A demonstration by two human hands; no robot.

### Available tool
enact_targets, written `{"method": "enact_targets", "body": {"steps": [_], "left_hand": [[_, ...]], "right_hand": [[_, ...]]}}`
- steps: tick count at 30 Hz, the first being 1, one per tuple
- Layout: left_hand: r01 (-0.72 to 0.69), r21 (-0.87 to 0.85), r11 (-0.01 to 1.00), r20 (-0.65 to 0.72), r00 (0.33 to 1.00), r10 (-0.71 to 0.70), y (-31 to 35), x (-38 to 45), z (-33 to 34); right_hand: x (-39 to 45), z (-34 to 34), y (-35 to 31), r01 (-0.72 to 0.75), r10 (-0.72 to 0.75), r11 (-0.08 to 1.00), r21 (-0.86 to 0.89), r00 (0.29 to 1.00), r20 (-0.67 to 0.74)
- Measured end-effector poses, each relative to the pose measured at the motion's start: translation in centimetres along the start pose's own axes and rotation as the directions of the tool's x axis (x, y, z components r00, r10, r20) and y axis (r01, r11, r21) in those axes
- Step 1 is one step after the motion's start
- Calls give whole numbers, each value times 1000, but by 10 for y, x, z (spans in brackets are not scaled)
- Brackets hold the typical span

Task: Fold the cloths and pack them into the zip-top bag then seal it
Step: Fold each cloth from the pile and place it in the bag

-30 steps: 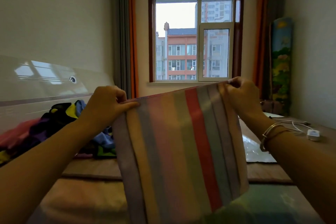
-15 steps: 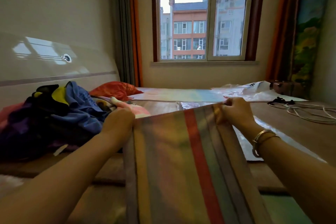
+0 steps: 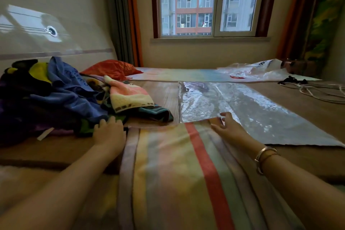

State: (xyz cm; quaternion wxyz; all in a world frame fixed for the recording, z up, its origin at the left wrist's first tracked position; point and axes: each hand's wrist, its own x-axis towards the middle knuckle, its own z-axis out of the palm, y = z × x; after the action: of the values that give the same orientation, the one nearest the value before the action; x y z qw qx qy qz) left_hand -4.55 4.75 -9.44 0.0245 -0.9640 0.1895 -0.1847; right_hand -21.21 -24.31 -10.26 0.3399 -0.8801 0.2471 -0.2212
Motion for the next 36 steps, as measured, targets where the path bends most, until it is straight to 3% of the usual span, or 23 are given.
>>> {"method": "enact_targets", "body": {"steps": [3,7,11,13,15,18,21,26,31,36], "left_hand": [[-86,-123,989,-98,992,75,6,-19,-7],[-191,-229,954,-125,978,166,24,-69,-10],[-367,-347,863,-186,929,320,45,-134,-19],[-463,-337,819,-231,885,405,53,-169,-21],[-505,-364,783,-178,863,473,63,-202,-20],[-527,-316,789,-66,841,536,68,-226,-3],[-525,-253,813,2,840,543,72,-234,9],[-506,-194,840,-82,862,500,81,-236,24],[-457,-140,879,-55,890,453,94,-240,21],[-381,-163,910,-29,924,382,107,-246,14]], "right_hand": [[-26,2,-2,133,-135,990,-37,989,-55],[-84,5,-2,246,-255,963,-111,964,-76],[-158,3,-13,393,-449,852,-346,888,-97],[-195,3,-13,465,-546,736,-492,838,-24],[-222,7,-6,518,-575,661,-542,814,77],[-233,12,16,560,-434,634,-533,829,354],[-229,14,41,571,-409,509,-644,819,403],[-222,14,49,476,-560,471,-743,812,165],[-224,18,47,419,-564,511,-751,822,74],[-230,0,25,437,-658,601,-669,746,-103]]}}
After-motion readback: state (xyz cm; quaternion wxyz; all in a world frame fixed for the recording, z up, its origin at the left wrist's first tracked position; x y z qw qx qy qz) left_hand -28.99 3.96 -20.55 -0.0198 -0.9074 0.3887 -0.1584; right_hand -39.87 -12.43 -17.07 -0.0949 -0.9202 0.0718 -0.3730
